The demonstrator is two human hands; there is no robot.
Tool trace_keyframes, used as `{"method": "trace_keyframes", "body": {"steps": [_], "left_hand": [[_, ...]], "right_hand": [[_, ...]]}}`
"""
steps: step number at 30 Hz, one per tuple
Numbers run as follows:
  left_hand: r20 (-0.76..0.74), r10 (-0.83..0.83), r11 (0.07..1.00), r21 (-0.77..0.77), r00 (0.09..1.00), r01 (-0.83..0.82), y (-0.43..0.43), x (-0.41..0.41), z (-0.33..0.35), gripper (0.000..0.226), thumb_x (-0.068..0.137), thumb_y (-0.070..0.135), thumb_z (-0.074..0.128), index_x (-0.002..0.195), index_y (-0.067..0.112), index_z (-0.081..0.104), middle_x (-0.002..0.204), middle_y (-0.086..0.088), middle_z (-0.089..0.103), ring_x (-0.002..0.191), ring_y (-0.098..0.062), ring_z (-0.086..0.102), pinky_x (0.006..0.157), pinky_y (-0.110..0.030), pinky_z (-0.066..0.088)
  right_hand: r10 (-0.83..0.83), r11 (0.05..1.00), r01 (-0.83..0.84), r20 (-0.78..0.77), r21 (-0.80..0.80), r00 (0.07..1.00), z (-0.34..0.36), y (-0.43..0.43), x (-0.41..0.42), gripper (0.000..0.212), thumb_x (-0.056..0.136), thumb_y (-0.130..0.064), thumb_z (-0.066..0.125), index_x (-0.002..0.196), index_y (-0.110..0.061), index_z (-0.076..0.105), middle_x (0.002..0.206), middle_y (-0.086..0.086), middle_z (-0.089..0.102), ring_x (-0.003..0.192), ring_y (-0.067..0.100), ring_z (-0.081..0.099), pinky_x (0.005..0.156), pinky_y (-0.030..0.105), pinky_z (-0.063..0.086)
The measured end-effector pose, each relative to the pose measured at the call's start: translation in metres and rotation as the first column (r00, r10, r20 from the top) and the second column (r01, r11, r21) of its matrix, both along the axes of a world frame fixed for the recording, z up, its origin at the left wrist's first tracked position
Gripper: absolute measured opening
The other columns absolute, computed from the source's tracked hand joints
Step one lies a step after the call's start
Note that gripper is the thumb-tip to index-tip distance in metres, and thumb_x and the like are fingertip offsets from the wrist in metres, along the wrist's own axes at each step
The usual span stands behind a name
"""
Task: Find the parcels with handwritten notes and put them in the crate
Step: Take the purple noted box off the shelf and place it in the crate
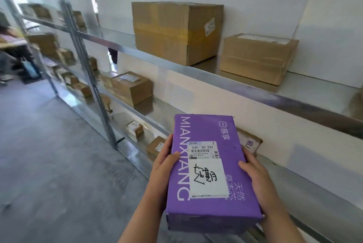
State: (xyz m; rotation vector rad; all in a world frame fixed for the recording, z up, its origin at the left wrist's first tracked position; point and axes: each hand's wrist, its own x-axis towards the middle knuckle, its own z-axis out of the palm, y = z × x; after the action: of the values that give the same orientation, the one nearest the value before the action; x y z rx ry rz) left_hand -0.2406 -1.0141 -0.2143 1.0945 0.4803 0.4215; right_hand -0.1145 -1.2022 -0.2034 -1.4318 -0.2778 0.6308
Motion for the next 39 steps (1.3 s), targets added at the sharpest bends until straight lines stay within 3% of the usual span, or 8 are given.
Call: {"method": "trace_keyframes", "body": {"steps": [7,12,15,20,25,32,35,39], "left_hand": [[0.025,0.313,0.949,-0.031,0.949,-0.312,0.072,-0.084,0.0,0.046,0.099,0.008,0.049,0.134,0.038,0.053,0.11,-0.011,0.076,0.076,-0.028,0.075,0.056,-0.035,0.06],[0.049,0.551,0.835,-0.047,0.833,-0.549,0.105,-0.134,-0.003,0.045,0.099,0.007,0.048,0.132,0.037,0.054,0.107,-0.013,0.076,0.072,-0.026,0.075,0.053,-0.033,0.06],[0.054,0.689,0.725,-0.036,0.723,-0.688,0.118,-0.162,-0.005,0.049,0.099,0.006,0.047,0.139,0.032,0.05,0.112,-0.014,0.074,0.075,-0.027,0.075,0.055,-0.035,0.06],[0.053,0.872,0.489,-0.031,0.487,-0.872,0.124,-0.212,-0.008,0.061,0.088,0.013,0.062,0.144,0.03,0.045,0.104,-0.009,0.077,0.078,-0.027,0.076,0.057,-0.034,0.061],[0.04,0.974,0.225,-0.037,0.223,-0.974,0.101,-0.266,-0.013,0.056,0.098,0.01,0.054,0.148,0.031,0.041,0.112,-0.014,0.074,0.076,-0.027,0.075,0.056,-0.034,0.06],[-0.02,0.996,-0.088,-0.03,-0.087,-0.996,0.054,-0.349,-0.03,0.05,0.099,0.013,0.053,0.143,0.036,0.044,0.11,-0.009,0.076,0.078,-0.027,0.075,0.059,-0.035,0.06],[-0.034,0.982,-0.188,-0.02,-0.187,-0.982,0.04,-0.386,-0.037,0.059,0.092,0.02,0.063,0.145,0.035,0.042,0.113,-0.008,0.075,0.085,-0.031,0.074,0.066,-0.039,0.061],[-0.052,0.956,-0.291,-0.031,-0.289,-0.956,0.03,-0.431,-0.049,0.049,0.098,0.015,0.054,0.14,0.039,0.045,0.117,-0.009,0.073,0.096,-0.039,0.072,0.08,-0.049,0.06]], "right_hand": [[0.299,0.954,-0.297,-0.045,0.048,0.953,0.008,0.116,-0.038,0.039,0.101,-0.003,0.044,0.109,-0.037,0.062,0.078,0.0,0.079,0.056,0.018,0.073,0.043,0.026,0.056],[0.551,0.834,-0.551,-0.003,0.009,0.834,0.008,0.197,-0.059,0.032,0.102,-0.013,0.047,0.118,-0.037,0.059,0.088,0.006,0.079,0.068,0.024,0.075,0.053,0.032,0.059],[0.687,0.727,-0.687,-0.001,-0.017,0.727,0.01,0.244,-0.074,0.033,0.101,-0.017,0.048,0.124,-0.041,0.054,0.088,0.006,0.078,0.07,0.027,0.074,0.059,0.036,0.059],[0.874,0.485,-0.874,0.003,0.017,0.485,0.018,0.312,-0.115,0.034,0.102,-0.007,0.044,0.112,-0.035,0.058,0.073,0.001,0.078,0.056,0.018,0.072,0.044,0.026,0.056],[0.973,0.23,-0.972,-0.017,0.037,0.23,0.011,0.355,-0.179,0.041,0.1,-0.004,0.043,0.131,-0.025,0.059,0.099,0.015,0.077,0.066,0.024,0.073,0.049,0.031,0.058],[0.993,-0.087,-0.995,-0.079,0.05,-0.091,-0.012,0.38,-0.299,0.043,0.098,0.0,0.044,0.134,-0.02,0.055,0.104,0.016,0.075,0.066,0.024,0.074,0.048,0.031,0.058],[0.977,-0.182,-0.982,-0.104,0.052,-0.186,-0.019,0.382,-0.351,0.047,0.087,-0.005,0.059,0.131,-0.023,0.056,0.097,0.012,0.078,0.066,0.024,0.075,0.048,0.031,0.058],[0.956,-0.259,-0.965,-0.131,0.028,-0.261,-0.032,0.387,-0.413,0.04,0.098,-0.001,0.046,0.125,-0.028,0.057,0.095,0.012,0.078,0.066,0.024,0.075,0.048,0.031,0.058]]}}
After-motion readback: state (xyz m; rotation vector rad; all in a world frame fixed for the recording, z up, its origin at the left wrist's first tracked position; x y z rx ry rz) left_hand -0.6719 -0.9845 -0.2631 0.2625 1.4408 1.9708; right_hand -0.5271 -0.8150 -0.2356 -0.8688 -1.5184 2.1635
